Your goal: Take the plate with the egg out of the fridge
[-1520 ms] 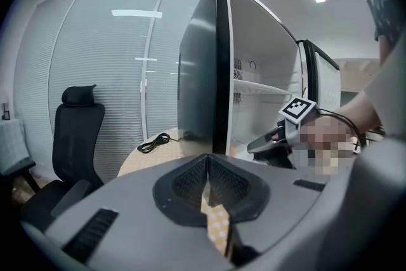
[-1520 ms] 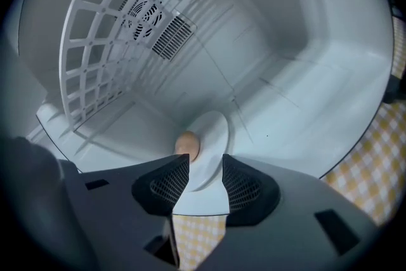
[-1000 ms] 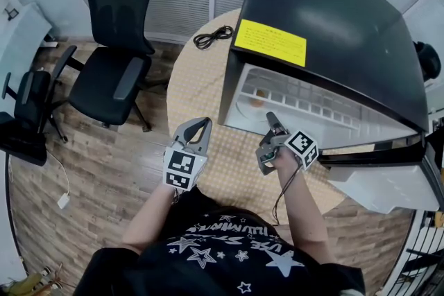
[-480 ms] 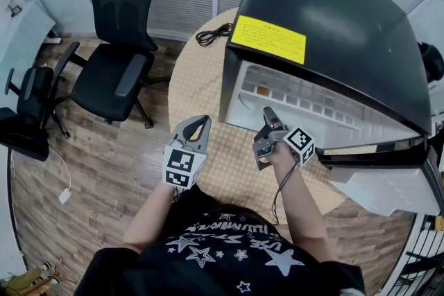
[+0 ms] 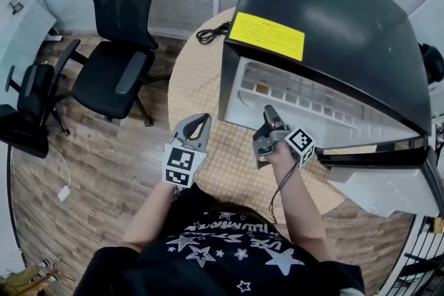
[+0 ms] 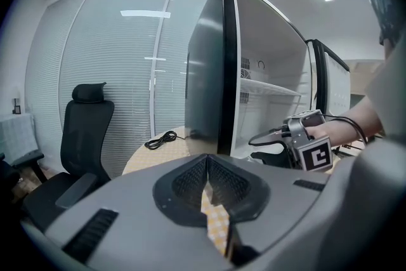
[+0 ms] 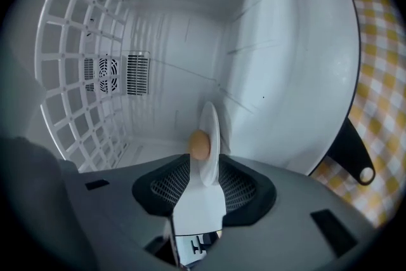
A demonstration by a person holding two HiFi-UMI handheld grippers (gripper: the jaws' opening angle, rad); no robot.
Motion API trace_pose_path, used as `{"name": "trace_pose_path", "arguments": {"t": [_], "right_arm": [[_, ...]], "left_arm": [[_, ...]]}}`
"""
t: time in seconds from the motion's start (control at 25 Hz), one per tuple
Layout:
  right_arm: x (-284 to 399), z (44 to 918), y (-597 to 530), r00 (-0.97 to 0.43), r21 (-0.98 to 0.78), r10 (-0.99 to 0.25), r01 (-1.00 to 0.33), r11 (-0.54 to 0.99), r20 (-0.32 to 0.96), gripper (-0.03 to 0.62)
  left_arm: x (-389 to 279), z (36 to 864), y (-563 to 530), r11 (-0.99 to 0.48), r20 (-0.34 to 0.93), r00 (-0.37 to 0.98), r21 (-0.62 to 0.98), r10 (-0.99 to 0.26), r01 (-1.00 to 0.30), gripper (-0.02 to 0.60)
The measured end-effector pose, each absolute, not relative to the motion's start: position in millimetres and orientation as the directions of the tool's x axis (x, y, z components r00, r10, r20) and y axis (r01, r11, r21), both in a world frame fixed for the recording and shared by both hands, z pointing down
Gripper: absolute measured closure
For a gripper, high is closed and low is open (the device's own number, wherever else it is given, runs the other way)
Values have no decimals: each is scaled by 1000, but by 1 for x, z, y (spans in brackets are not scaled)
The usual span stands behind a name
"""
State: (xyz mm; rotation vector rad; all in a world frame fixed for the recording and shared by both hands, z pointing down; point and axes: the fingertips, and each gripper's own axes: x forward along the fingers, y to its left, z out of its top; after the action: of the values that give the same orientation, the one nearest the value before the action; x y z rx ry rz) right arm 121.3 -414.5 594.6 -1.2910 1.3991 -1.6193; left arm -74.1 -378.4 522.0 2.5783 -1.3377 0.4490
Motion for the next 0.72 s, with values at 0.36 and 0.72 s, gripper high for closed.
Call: {"name": "trace_pose_path", "arguments": {"t": [0.36,0.72], "right_arm": [[126,596,-409,-263,-943,-906,-60,-328,332,433],[127,596,-422,-249,-936,-907,7,-353,340,359]], "left_arm": [[-78,520,-379,-557,353,535,46,-768,-830,572],[-79,525,-378,-558,358,535,47,-765,-829,572]]}}
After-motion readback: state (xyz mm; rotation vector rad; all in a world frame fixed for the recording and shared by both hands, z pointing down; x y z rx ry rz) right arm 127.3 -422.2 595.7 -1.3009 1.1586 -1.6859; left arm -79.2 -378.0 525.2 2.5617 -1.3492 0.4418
